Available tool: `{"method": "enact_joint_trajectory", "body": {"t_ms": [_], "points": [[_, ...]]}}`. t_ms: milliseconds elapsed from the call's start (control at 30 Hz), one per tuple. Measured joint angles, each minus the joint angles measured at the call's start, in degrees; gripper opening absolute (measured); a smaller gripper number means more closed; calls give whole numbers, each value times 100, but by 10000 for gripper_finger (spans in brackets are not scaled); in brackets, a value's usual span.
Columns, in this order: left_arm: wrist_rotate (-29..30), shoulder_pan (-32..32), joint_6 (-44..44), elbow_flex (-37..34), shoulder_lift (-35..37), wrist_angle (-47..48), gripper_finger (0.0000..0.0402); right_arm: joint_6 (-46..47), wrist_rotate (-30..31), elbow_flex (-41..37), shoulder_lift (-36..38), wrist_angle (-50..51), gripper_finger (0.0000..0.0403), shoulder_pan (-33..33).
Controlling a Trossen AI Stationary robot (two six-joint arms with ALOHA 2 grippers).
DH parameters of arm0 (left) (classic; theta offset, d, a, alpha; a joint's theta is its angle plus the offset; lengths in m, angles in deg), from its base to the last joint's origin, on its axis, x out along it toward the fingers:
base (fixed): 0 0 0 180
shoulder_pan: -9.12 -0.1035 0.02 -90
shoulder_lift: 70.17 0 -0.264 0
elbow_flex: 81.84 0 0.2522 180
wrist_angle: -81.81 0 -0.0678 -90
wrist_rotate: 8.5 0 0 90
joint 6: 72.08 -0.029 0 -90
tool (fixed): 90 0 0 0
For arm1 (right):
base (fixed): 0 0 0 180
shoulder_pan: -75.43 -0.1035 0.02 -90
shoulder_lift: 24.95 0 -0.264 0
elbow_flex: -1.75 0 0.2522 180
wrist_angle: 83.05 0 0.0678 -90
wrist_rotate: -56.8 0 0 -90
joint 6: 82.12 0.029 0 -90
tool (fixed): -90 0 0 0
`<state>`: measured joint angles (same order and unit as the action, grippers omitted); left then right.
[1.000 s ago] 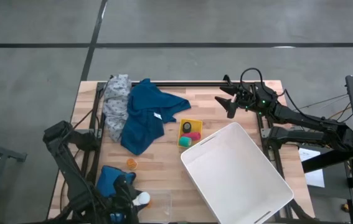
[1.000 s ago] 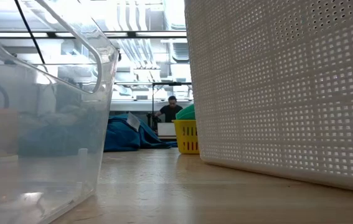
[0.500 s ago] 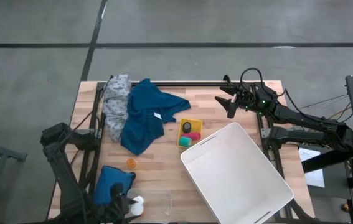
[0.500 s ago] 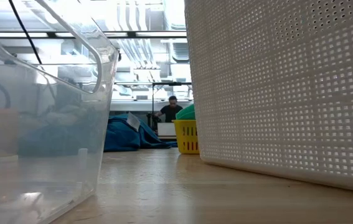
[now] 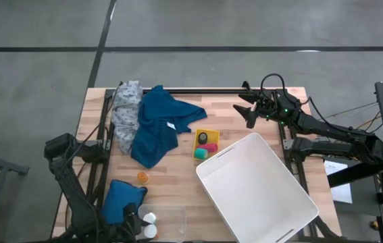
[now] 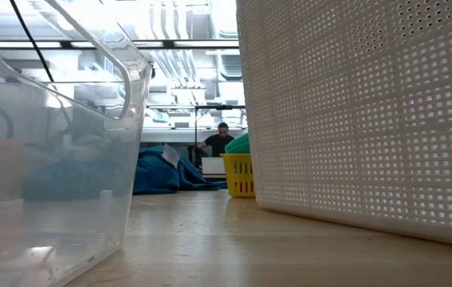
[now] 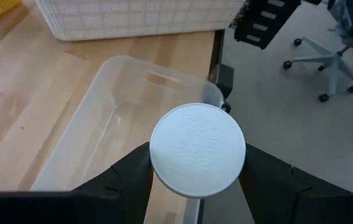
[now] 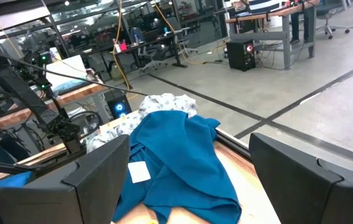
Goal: Pick & place medical supplies in basket/bin
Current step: Put the right orange pill bottle into the transparent bin
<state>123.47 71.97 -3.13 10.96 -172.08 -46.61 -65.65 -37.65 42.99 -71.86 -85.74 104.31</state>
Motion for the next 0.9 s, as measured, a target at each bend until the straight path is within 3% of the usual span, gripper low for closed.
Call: {"method": "enact_joint_trajectory", "body": {"t_ms": [567,900], "points": [[-388,7,44,-694,0,-560,214,0,0,0,-4,0,325,0],[-412,22,49,-1259,0,-1417,214,0,0,0,-4,0,325,0]]}}
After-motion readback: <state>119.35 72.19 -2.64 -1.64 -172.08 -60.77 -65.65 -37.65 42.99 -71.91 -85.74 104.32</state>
